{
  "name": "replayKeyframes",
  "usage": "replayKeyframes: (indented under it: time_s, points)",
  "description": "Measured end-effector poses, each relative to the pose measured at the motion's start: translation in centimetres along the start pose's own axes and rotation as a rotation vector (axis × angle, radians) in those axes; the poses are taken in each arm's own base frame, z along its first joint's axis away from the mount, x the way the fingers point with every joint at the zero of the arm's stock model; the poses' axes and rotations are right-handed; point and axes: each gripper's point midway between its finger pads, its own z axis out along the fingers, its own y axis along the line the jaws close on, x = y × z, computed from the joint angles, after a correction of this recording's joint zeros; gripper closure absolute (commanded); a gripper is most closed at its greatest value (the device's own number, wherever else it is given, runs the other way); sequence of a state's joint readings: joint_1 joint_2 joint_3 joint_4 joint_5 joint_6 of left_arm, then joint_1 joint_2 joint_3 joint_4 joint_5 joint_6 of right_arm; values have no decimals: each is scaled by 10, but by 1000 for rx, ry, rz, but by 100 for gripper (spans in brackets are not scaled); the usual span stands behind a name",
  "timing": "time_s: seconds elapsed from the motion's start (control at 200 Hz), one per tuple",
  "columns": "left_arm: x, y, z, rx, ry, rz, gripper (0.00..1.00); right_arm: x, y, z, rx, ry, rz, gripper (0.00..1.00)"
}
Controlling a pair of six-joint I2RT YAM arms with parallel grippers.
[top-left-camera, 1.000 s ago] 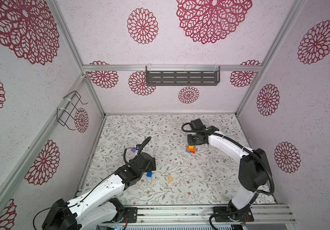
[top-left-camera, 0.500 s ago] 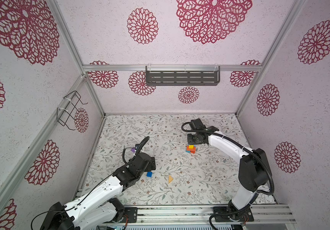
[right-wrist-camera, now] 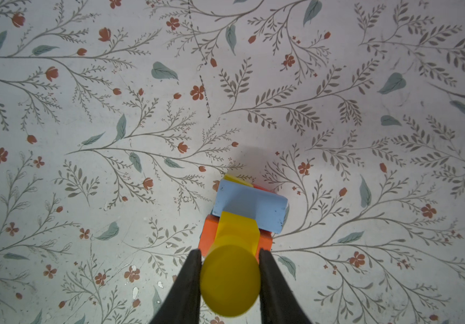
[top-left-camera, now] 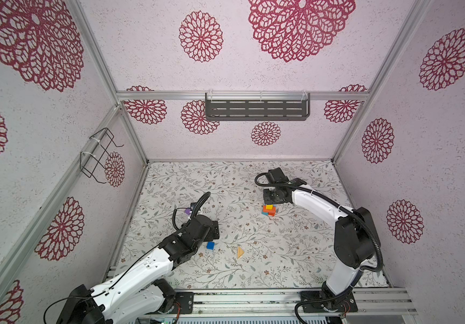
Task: Build the wood block tower
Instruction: 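Carry the yellow cylinder with the right gripper over the stack and lower it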
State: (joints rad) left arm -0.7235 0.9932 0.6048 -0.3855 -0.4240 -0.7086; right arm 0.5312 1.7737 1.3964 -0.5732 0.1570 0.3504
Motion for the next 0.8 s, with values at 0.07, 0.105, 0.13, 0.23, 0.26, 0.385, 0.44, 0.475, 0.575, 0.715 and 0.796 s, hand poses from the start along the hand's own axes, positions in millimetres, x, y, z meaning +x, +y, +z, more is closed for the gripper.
replayKeyframes:
  time_s: [0.07, 0.105, 0.13, 0.23, 0.26, 0.385, 0.44, 0.475, 0.575, 0.715, 0.796]
  points:
    - [0, 1, 0, -4, -3, 0, 3, 1, 0, 2, 2, 5, -1, 80]
    - [-1, 1, 0, -5, -4, 0, 3, 1, 0, 2, 2, 6, -1, 80]
    - [-1, 1, 0, -6, -5, 0, 3, 1, 0, 2, 2, 6, -1, 79]
    - [-1, 1, 0, -6, -6, -1, 3, 1, 0, 2, 3, 5, -1, 79]
    - [-1, 1, 0, -6, -7, -1, 3, 1, 0, 2, 3, 5, -1, 79]
    - [-3, 1, -1, -3, -12, -3, 3, 1, -1, 2, 6, 4, -1, 77]
    - [-3, 0, -1, -1, -13, -5, 3, 1, -1, 2, 7, 4, -1, 73]
    - [-3, 0, -1, 0, -13, -5, 3, 1, -1, 2, 7, 4, -1, 71]
    - [-2, 0, -1, 1, -11, -4, 3, 1, -1, 2, 7, 4, -1, 63]
    - [-1, -1, 0, 6, -5, -4, 3, 1, -1, 2, 8, 5, -1, 55]
    - [1, -2, 2, 5, 11, 1, 3, 2, -1, 2, 8, 6, -4, 51]
